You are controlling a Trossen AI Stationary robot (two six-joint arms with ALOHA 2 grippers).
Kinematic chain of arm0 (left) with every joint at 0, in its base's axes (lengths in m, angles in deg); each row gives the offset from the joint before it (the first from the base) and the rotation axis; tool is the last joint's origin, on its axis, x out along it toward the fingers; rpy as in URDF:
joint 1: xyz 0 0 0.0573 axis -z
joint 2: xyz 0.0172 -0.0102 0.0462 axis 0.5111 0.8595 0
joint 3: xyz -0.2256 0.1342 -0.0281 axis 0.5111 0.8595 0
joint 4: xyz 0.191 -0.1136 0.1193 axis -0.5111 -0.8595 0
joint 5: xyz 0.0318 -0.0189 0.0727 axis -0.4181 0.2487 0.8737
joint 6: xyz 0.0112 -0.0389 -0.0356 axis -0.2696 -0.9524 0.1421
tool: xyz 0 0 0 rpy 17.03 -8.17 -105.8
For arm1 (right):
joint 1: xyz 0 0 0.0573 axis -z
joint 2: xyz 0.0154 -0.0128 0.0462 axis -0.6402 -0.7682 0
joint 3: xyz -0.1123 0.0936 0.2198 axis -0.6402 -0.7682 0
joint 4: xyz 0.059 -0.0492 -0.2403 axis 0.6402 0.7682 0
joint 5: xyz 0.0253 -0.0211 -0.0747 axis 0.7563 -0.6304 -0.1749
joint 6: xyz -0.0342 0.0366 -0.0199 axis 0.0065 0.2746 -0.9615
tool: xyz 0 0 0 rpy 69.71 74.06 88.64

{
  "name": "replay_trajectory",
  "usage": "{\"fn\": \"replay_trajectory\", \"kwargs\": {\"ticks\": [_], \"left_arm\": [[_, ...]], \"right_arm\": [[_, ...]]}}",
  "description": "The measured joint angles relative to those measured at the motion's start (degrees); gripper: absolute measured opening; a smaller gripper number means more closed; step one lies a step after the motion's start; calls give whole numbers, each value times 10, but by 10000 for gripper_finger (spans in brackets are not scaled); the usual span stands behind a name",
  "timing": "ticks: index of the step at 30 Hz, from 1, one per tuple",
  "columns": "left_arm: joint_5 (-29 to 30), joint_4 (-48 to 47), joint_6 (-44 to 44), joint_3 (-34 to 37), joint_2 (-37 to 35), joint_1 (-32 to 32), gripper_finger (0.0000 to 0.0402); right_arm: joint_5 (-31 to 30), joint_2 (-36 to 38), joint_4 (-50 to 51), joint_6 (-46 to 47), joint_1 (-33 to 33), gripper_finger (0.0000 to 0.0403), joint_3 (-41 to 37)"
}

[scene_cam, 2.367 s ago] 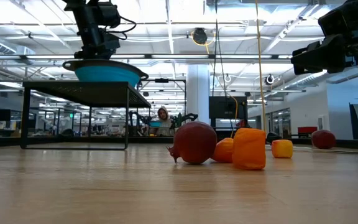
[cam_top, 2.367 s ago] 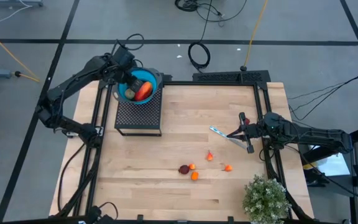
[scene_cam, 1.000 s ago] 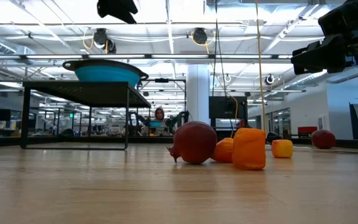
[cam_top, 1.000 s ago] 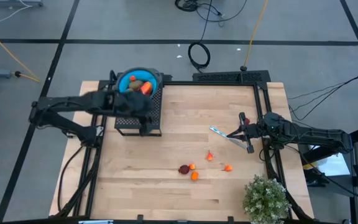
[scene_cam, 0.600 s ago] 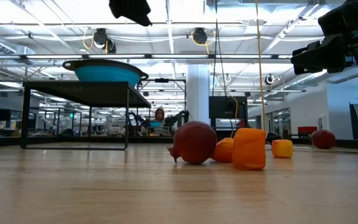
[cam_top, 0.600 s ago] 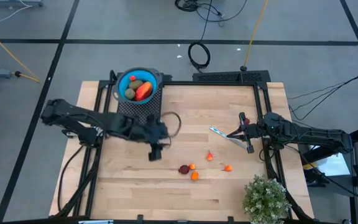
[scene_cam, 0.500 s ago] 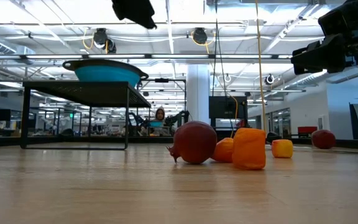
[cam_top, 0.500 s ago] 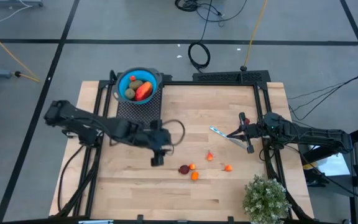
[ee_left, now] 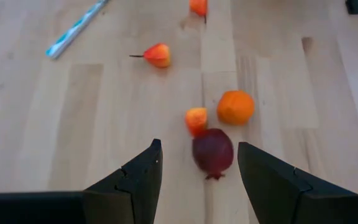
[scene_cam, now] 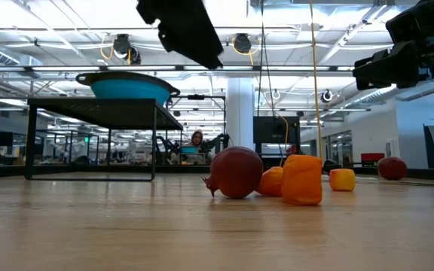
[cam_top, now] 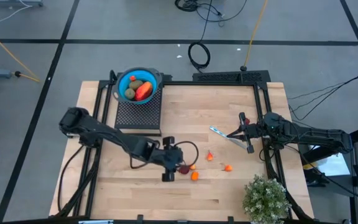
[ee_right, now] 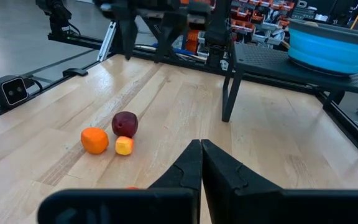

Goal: Pick & Place Fruit
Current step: Put the pomegranate into the blue strainer bowl on the shelf

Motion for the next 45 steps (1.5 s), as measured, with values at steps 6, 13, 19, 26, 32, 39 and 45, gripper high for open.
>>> {"fn": "replay_trajectory", "kwargs": {"ticks": [6, 13, 19, 26, 32, 39, 45], "left_arm": [[-5, 24, -4, 0, 42, 0, 209], [-10, 27, -31, 0, 78, -1, 209], [-10, 38, -30, 0, 83, -2, 209], [-20, 53, -29, 0, 82, -3, 210], [-23, 53, -27, 0, 83, -5, 222], [-21, 52, -40, 0, 83, -5, 321], [-18, 64, -4, 0, 83, -4, 379]], "right_arm": [[0, 0, 0, 0, 0, 0, 0], [0, 0, 0, 0, 0, 0, 0], [0, 0, 0, 0, 0, 0, 0], [0, 0, 0, 0, 0, 0, 0], [0, 0, 0, 0, 0, 0, 0], [0, 0, 0, 0, 0, 0, 0], [0, 0, 0, 0, 0, 0, 0]]}}
